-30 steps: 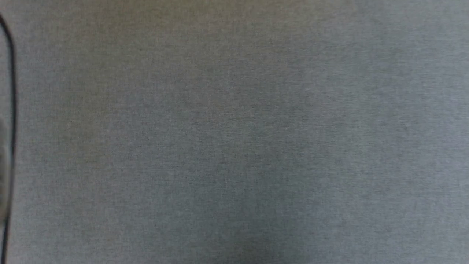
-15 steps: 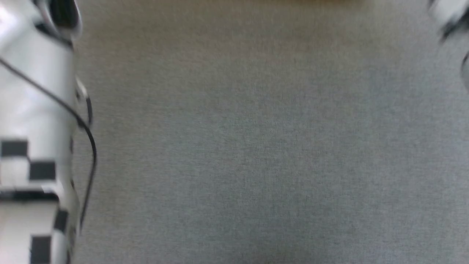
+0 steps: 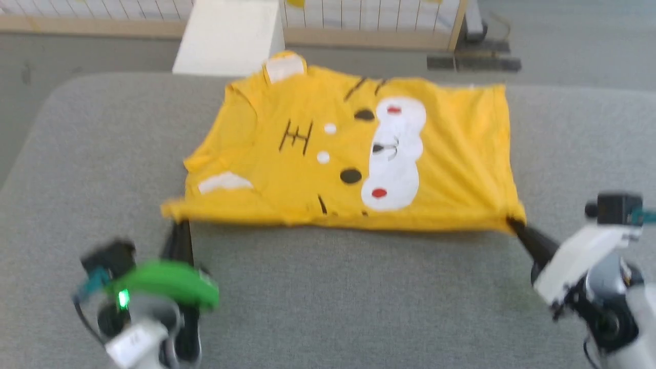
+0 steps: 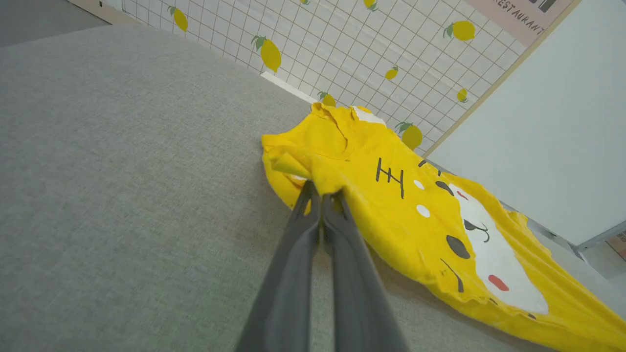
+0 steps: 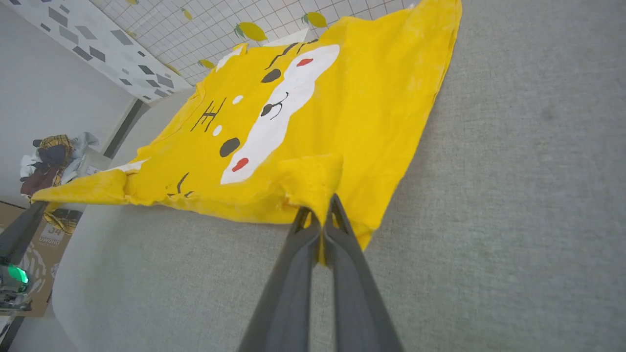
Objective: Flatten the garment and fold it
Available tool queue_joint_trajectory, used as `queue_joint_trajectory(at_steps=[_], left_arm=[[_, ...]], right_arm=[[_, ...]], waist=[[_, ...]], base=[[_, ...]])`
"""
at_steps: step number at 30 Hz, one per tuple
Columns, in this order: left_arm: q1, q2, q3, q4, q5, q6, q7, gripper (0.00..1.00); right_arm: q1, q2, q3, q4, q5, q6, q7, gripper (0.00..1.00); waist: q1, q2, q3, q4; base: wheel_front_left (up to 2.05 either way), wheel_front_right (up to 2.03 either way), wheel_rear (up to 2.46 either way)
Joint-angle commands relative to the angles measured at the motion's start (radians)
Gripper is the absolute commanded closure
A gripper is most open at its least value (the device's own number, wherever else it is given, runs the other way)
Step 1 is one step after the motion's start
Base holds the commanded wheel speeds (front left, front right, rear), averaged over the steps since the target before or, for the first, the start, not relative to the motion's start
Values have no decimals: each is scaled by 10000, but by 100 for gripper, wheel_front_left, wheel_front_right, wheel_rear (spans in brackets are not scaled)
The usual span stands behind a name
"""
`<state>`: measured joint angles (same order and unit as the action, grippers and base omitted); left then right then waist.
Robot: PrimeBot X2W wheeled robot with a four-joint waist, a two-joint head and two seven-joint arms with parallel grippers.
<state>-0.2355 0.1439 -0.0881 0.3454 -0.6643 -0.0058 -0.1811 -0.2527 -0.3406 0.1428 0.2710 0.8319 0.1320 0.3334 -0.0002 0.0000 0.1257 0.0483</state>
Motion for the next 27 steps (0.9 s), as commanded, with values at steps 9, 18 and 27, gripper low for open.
queue_joint_trajectory(at_steps=[9, 18, 27], left_arm=[[3471, 296, -174, -1170, -383, 1097, 2077, 100], [5304, 927, -241, -2449, -386, 2934, 4738, 100], [5058, 961, -54, -4376, -404, 3011, 4554, 100]], right_arm=[[2557, -126, -685, -806, -257, -13, 601, 100], [3989, -172, -1280, -1800, -581, -13, 2696, 100], [3874, 437, -2185, -2808, -1263, -13, 3261, 100]], waist=[[2, 0, -1133, -51], [2, 0, -1264, -31], [2, 0, -1012, 37]], base=[[0, 0, 0], [0, 0, 0], [0, 0, 0]])
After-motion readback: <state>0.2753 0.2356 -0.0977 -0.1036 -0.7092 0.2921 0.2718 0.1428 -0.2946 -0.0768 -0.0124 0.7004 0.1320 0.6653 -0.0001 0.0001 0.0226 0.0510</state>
